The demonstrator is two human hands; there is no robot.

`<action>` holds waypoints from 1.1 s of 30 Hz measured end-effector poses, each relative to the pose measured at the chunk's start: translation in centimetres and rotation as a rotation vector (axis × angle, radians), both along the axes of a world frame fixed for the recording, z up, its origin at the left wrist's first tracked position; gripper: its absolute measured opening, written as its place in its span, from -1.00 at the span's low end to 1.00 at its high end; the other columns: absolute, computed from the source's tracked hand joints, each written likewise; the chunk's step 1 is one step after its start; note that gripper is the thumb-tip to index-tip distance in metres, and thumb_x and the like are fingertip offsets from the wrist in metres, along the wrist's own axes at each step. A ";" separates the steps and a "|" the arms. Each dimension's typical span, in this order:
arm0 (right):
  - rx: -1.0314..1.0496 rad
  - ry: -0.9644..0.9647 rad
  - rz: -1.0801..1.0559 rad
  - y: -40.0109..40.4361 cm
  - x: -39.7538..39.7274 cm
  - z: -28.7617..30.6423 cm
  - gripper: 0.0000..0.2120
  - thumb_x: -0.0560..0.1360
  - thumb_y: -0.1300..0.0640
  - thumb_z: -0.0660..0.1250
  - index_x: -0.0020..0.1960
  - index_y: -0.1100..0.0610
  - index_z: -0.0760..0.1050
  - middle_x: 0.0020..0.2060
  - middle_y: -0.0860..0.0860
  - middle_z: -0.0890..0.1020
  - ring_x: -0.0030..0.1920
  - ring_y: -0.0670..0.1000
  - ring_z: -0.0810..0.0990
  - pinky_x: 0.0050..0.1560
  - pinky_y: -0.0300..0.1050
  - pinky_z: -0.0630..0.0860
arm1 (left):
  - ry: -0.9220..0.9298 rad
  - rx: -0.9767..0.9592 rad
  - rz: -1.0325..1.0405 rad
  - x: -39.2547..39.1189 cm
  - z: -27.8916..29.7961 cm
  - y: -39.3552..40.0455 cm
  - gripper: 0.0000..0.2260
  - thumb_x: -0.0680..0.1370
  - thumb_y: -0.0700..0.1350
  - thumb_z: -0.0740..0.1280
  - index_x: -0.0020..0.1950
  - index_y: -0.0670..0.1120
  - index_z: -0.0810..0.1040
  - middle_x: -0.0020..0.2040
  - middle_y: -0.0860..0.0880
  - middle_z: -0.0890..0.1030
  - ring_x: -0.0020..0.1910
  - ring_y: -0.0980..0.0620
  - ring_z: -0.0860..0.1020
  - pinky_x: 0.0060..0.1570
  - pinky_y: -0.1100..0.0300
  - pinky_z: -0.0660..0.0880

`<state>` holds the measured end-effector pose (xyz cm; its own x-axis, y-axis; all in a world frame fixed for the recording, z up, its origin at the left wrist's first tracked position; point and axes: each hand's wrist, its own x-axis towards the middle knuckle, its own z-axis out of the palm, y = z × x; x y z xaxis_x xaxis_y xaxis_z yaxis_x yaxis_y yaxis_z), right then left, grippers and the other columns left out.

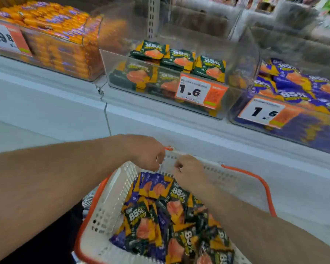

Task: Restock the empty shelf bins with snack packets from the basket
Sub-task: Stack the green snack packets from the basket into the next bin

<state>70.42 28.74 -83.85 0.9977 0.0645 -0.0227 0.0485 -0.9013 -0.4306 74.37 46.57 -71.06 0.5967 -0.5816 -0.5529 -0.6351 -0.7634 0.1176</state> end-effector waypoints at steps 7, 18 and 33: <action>-0.075 0.498 -0.207 -2.0 -2.9 -8.2 -0.57 0.39 -0.06 0.38 0.22 -0.01 0.43 0.16 0.00 0.57 0.11 0.07 0.55 0.07 -0.04 0.55 | 0.039 0.042 -0.029 0.3 -1.1 -1.4 -0.74 0.56 -0.04 0.22 0.19 -0.03 0.58 0.09 0.03 0.62 0.11 -0.01 0.55 0.15 -0.01 0.52; -0.304 0.496 -0.155 -1.1 -2.9 -11.5 0.06 0.26 -0.34 0.46 0.54 0.05 0.02 0.50 0.04 0.19 0.48 0.15 0.16 0.45 0.13 0.14 | 0.085 0.108 -0.035 2.3 -1.6 -2.8 -0.71 0.61 -0.04 0.16 0.26 -0.06 0.54 0.15 0.00 0.58 0.09 0.00 0.54 0.11 0.07 0.52; 0.214 0.248 0.124 1.4 1.3 7.9 -0.88 0.58 0.15 0.28 0.09 0.03 0.53 -0.05 -0.04 0.52 -0.03 0.03 0.52 -0.01 -0.04 0.49 | 0.109 -0.117 0.245 3.5 4.8 0.7 -0.45 0.55 0.15 0.34 0.47 0.00 0.29 0.36 0.04 0.45 0.24 0.01 0.46 0.11 0.19 0.38</action>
